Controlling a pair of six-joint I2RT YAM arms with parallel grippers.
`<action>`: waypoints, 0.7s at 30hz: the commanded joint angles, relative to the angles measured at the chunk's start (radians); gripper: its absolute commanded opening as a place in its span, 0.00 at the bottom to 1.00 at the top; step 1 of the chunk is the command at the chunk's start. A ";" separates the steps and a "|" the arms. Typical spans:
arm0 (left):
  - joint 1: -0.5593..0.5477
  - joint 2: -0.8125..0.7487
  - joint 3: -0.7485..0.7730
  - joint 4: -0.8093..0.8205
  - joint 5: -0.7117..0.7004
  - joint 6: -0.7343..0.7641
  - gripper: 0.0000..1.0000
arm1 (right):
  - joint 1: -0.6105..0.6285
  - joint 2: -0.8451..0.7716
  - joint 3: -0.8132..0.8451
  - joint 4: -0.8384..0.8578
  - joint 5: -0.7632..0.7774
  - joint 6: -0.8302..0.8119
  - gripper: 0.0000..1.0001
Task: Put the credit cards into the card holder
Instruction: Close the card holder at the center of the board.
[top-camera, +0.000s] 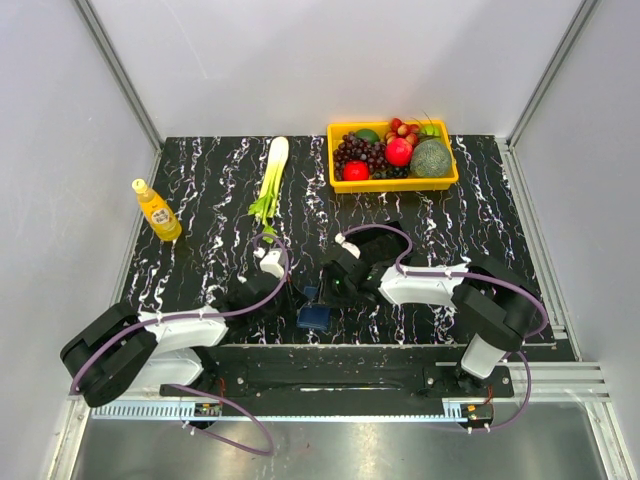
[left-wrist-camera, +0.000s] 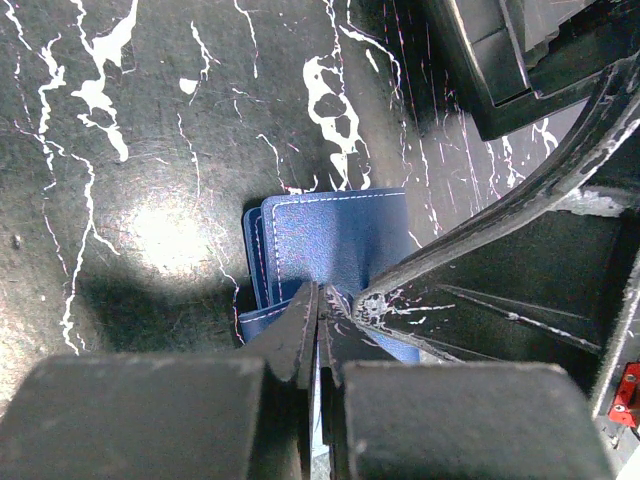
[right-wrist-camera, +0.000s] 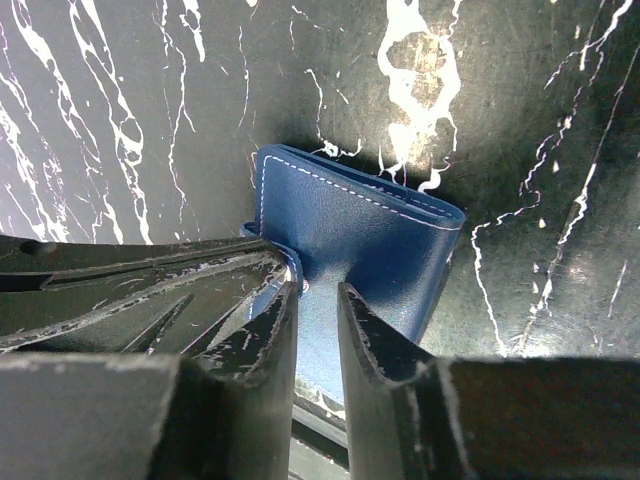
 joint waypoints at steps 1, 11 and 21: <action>-0.010 0.003 -0.033 -0.089 0.008 0.002 0.00 | 0.004 -0.019 -0.024 -0.075 0.057 -0.020 0.26; -0.013 -0.005 -0.025 -0.094 0.008 0.012 0.00 | 0.004 0.005 -0.015 0.022 -0.033 -0.060 0.18; -0.013 -0.002 -0.017 -0.106 -0.001 0.015 0.00 | 0.004 -0.055 -0.078 0.165 -0.047 -0.040 0.23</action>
